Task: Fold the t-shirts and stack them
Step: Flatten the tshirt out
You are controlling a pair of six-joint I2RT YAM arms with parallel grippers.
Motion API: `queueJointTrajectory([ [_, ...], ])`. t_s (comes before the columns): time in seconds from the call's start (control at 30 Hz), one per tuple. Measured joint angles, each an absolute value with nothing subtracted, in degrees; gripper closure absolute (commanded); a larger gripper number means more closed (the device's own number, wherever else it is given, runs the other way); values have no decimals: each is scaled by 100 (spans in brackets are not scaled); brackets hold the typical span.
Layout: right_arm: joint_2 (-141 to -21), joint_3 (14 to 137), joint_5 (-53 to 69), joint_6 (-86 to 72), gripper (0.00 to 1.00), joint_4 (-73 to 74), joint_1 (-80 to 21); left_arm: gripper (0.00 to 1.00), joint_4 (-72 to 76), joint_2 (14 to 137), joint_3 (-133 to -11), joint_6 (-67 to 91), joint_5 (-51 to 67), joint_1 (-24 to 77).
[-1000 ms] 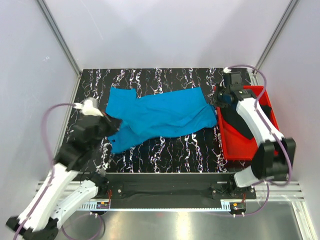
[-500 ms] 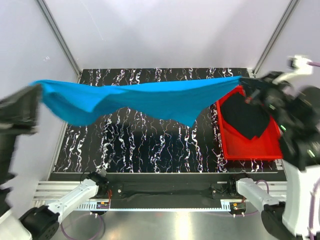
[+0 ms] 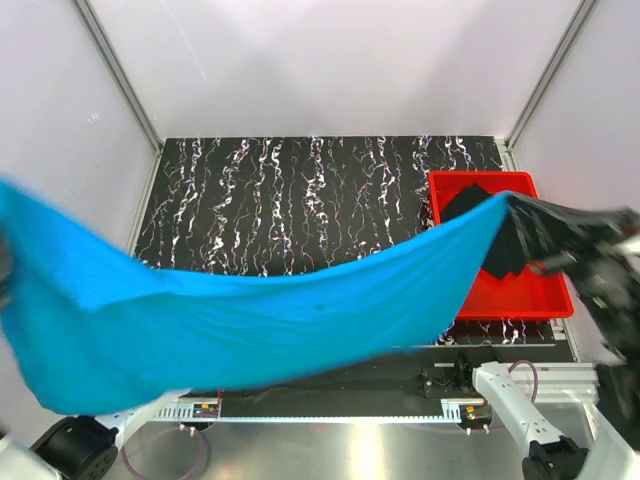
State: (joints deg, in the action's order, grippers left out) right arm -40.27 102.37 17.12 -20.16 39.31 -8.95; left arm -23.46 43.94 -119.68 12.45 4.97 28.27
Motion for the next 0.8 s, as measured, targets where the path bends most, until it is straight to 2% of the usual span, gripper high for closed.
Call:
queueJointTrajectory([
  [0.2,-4661,8206,1520,-2049,100,2864,-897,100,-1135,4626,-9203,1114,-467,2832],
  [0.37,-6296,6925,1111,-1933,100,1258,-899,100,45,5918,-7461,1127,-1304,2571],
  [0.5,-7721,6344,790,-1798,100,161,-899,100,829,7343,-6458,1518,-1577,1852],
  [0.67,-9612,6683,519,-1579,100,-840,-897,100,1439,9288,-6578,2080,-1378,978],
  [0.8,-10991,7673,362,-1391,100,-1131,-893,100,1793,10449,-7026,2383,-1022,493],
])
